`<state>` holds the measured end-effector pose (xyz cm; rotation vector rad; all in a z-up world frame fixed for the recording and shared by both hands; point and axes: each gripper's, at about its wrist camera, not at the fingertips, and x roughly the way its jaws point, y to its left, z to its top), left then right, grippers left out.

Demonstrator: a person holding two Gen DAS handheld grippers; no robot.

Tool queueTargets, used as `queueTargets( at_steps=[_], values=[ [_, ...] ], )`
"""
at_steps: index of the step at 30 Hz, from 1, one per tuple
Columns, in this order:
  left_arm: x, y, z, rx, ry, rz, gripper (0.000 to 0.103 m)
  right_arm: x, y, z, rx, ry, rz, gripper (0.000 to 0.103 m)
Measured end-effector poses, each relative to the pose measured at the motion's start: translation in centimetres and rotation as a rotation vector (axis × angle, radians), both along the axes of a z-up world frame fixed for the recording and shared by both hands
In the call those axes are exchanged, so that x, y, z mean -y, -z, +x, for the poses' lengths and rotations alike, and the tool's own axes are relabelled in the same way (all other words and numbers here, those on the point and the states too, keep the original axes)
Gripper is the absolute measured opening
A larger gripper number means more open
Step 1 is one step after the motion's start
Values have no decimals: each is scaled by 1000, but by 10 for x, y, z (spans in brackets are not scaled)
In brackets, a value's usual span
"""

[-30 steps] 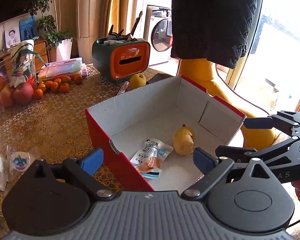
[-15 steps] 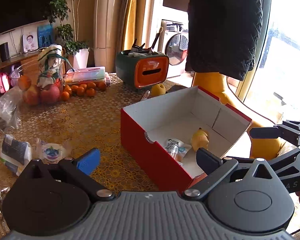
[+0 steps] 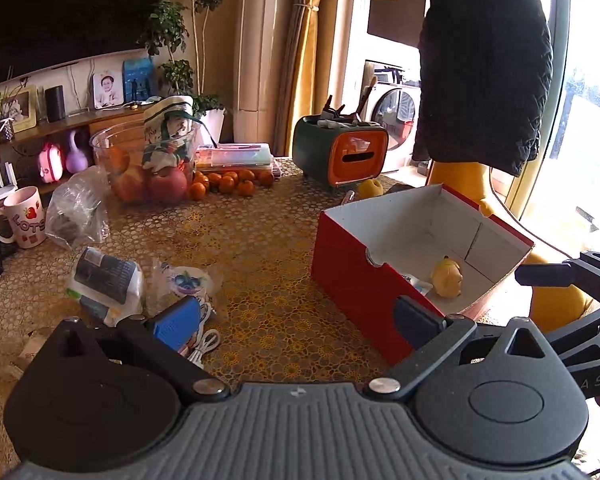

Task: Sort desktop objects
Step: 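Move both tools back over the table toward the remaining items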

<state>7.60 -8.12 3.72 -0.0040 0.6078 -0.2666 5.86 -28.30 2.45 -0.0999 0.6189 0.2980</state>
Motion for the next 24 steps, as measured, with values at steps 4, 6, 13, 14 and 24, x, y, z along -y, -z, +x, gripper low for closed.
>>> queueTargets(
  at_steps=[4, 6, 13, 14, 24],
  values=[
    [-24, 2, -10, -8, -38, -33, 103, -19, -2, -5, 35, -11, -10, 99],
    [-33, 3, -15, -2, -47, -42, 103, -28, -2, -5, 41, -17, -1, 100],
    [-62, 9, -30, 14, -90, -46, 103, -57, 3, -8, 74, -24, -12, 100],
    [-65, 10, -32, 20, -95, -39, 103, -61, 5, -9, 80, -20, -20, 100],
    [-102, 22, -36, 34, -144, -56, 103, -88, 13, -1, 42, -23, 20, 100]
  ],
)
